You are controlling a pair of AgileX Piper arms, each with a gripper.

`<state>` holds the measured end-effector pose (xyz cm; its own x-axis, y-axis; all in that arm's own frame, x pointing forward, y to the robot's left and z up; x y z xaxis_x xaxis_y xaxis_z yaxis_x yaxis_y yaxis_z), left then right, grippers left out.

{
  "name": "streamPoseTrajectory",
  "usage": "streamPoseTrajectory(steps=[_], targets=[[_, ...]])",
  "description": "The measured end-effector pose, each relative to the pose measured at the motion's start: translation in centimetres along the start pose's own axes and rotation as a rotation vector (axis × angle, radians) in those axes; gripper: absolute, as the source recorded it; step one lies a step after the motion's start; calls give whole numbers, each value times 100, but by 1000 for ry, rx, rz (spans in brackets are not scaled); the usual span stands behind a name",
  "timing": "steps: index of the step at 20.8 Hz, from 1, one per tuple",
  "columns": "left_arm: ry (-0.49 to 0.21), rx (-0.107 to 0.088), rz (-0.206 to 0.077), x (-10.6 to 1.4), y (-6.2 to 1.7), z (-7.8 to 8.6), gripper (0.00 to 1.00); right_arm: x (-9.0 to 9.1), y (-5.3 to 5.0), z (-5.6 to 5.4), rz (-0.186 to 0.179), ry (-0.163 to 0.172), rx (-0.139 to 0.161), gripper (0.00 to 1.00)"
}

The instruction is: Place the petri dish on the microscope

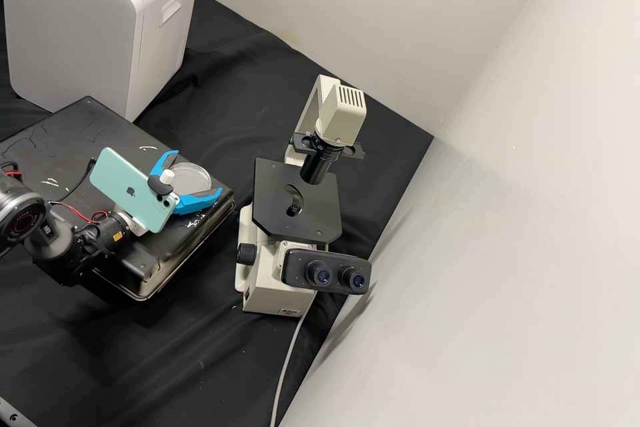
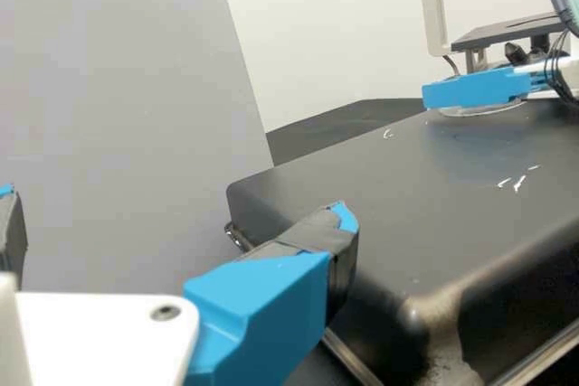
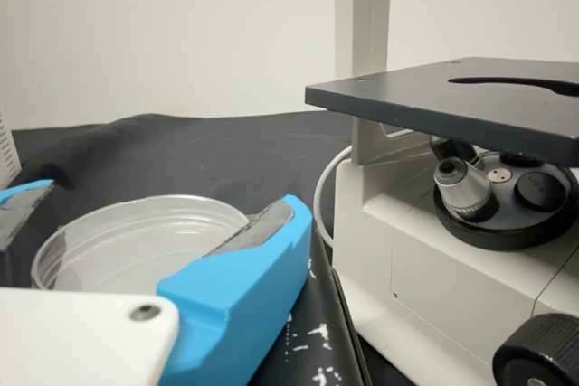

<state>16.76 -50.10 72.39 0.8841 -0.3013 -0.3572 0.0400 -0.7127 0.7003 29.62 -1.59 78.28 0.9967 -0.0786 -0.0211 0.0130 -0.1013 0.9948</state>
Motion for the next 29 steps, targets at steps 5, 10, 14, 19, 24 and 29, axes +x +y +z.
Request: streamPoseTrajectory(steps=[5, 10, 14, 19, 24, 29], targets=[[0, -2, 0, 0, 0, 0, 100, 0, 6, 5, 2, -2, 5, 0], [2, -2, 0, 0, 0, -3, 100, -5, 24, -17, 8, 6, 7, 0], [2, -2, 0, 0, 0, -3, 100, -30, 69, -74, 18, 21, 10, 0], [2, -2, 0, 0, 0, -3, 100, -134, 114, -149, 3, 44, -1, 0], [2, -2, 0, 0, 0, -3, 100, -207, 218, -238, 34, 80, 16, 0], [2, -2, 0, 0, 0, -3, 100, -298, 389, -319, 87, 118, 26, 0]])
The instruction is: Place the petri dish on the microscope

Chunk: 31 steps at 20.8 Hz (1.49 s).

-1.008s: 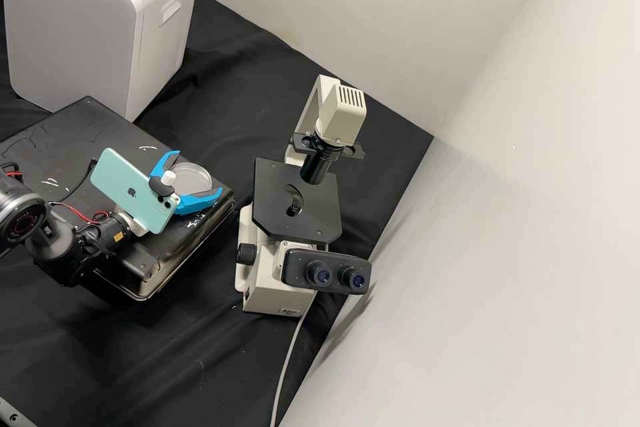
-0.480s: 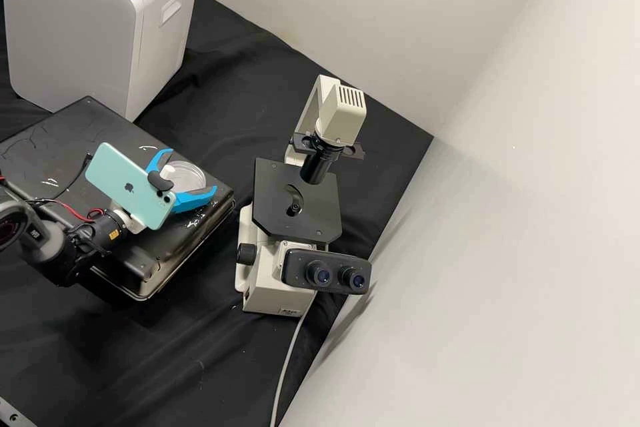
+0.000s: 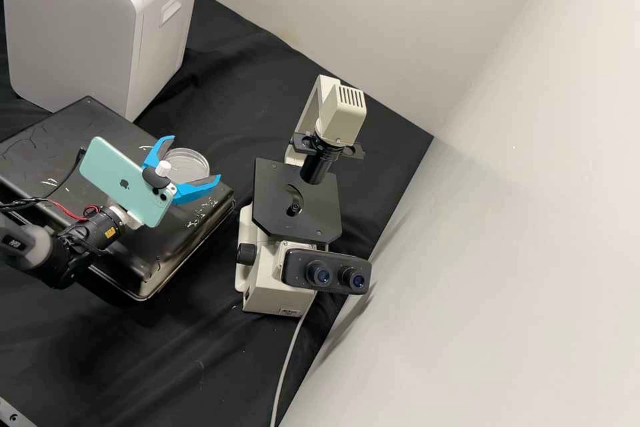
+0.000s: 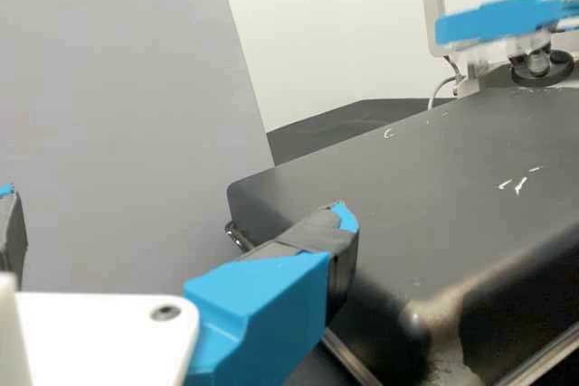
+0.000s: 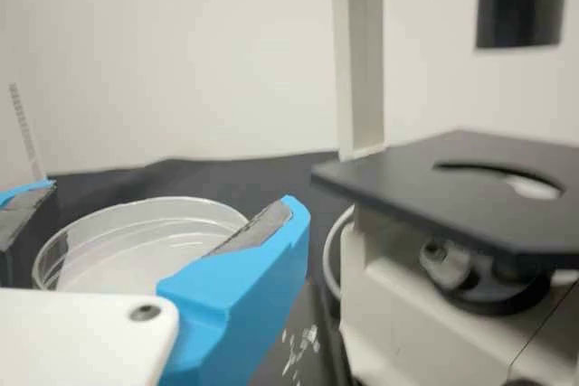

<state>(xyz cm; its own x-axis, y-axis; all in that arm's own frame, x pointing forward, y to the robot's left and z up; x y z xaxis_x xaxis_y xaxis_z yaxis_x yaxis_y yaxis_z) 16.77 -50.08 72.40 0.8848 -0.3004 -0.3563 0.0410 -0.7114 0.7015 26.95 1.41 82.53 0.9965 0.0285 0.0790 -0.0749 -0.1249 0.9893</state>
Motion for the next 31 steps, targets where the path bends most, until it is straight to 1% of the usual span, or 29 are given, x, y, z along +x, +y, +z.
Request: streamPoseTrajectory(steps=[3, 4, 6, 7, 11, 16, 18, 21, 22, 24, 26, 27, 29, 31], targets=[[0, 0, 0, 0, 0, 0, 100, -62, 119, -53, 35, 24, 2, 0], [0, 0, 0, 0, 0, 0, 100, -76, 143, -70, 43, 31, 4, 0], [0, 0, 0, 0, 0, 0, 100, -103, 196, -100, 61, 43, 18, 0], [0, 0, 0, 0, 0, 0, 100, -113, 212, -106, 66, 47, 19, 0], [0, 0, 0, 0, 0, 0, 100, -123, 244, -117, 73, 54, 13, 0], [0, 0, 0, 0, 0, 0, 100, -122, 242, -115, 73, 53, 13, 0], [0, 0, 0, 0, 0, 0, 100, -90, 241, -71, 70, 37, 12, 0], [0, 0, 0, 0, 0, 0, 100, -1, 287, 22, 77, -6, 12, 0], [0, 0, 0, 0, 0, 0, 100, 30, 315, 54, 86, -17, 23, 0], [0, 0, 0, 0, 0, 0, 100, 72, 365, 124, 99, -40, 31, 0], [0, -1, 0, 0, 0, 0, 100, 109, 416, 186, 110, -66, 48, 0], [0, -3, 0, 0, 0, 0, 100, 129, 443, 212, 117, -76, 47, 0], [0, -17, 0, 0, 0, 0, 100, 157, 505, 260, 139, -88, 49, 0], [0, -17, 0, 0, 0, 0, 100, 174, 560, 310, 149, -107, 46, 0]])
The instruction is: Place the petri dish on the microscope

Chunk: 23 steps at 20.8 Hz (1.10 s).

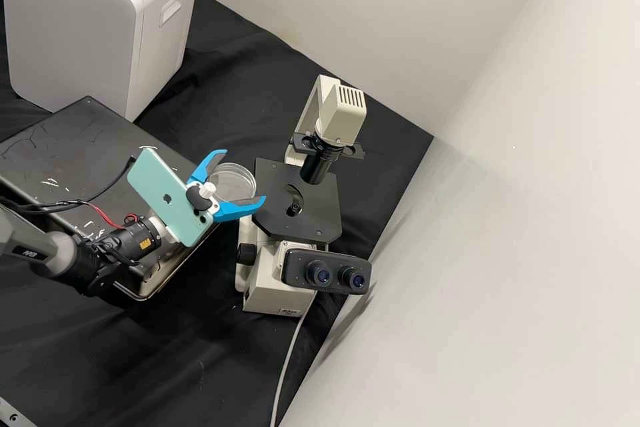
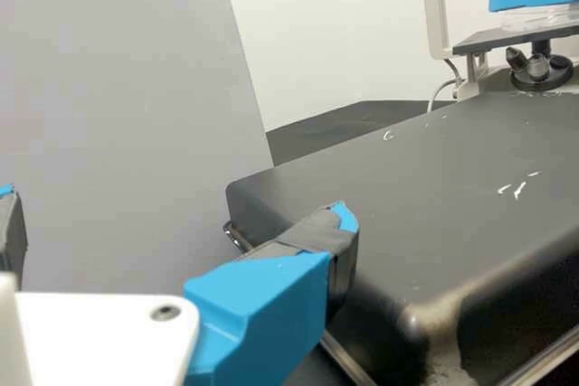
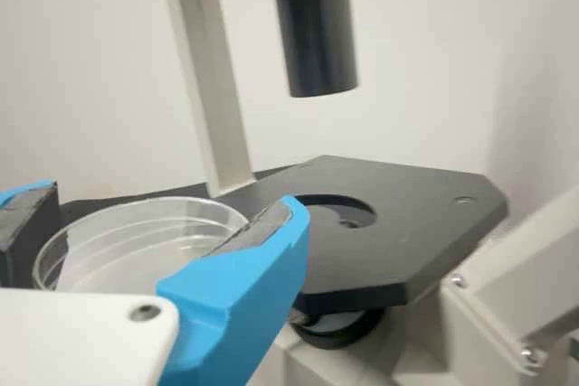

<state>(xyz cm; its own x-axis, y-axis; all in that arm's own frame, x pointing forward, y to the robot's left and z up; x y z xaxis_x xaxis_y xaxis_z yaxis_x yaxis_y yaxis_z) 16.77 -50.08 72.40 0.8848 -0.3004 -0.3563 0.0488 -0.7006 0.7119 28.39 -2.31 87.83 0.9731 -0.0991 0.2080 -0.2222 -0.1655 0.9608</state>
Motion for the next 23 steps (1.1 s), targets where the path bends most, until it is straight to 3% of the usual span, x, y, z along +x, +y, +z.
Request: streamPoseTrajectory(steps=[8, 12, 16, 23], targets=[[6, -5, 0, 1, 1, -15, 100, 131, 161, 102, 38, -29, 20, 0], [6, -4, -7, 6, -13, -15, 100, 232, 141, 161, 19, -60, 20, 0], [7, -3, -14, 10, -27, -15, 100, 335, 128, 182, 16, -57, 20, 0], [7, -2, -18, 12, -34, -15, 100, 515, 81, 256, 10, -62, -17, 0]])
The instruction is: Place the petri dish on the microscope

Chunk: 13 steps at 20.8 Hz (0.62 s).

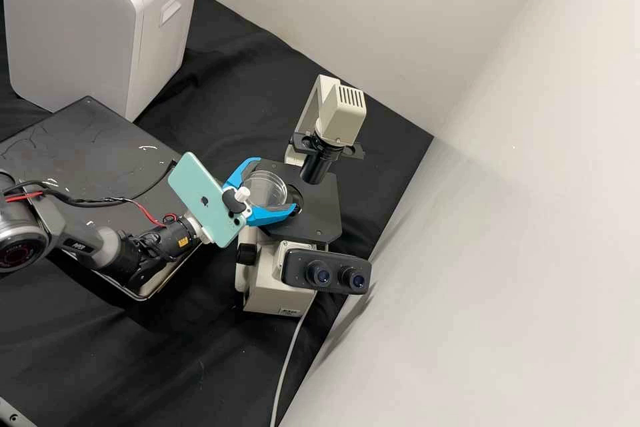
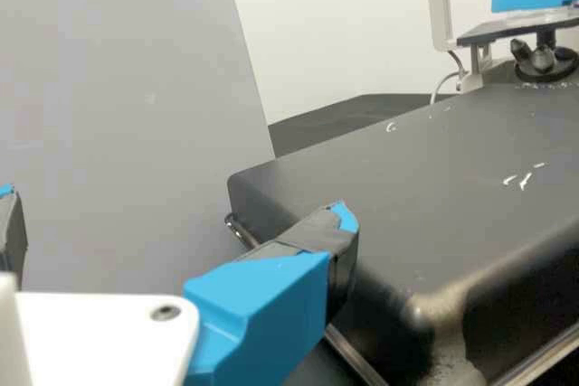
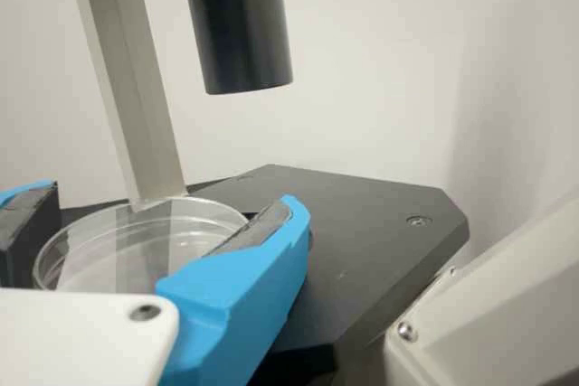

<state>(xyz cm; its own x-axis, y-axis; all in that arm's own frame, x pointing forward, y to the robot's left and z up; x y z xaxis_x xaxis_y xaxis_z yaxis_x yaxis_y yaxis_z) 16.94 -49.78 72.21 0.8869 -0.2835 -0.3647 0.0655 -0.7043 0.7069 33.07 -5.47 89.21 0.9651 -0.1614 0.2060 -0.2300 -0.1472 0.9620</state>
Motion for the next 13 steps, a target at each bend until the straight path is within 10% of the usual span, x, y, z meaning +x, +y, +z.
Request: streamPoseTrajectory(steps=[13], targets=[[0, 0, -1, 1, -2, 0, 100, 318, -63, 148, 25, -29, -57, 0]])
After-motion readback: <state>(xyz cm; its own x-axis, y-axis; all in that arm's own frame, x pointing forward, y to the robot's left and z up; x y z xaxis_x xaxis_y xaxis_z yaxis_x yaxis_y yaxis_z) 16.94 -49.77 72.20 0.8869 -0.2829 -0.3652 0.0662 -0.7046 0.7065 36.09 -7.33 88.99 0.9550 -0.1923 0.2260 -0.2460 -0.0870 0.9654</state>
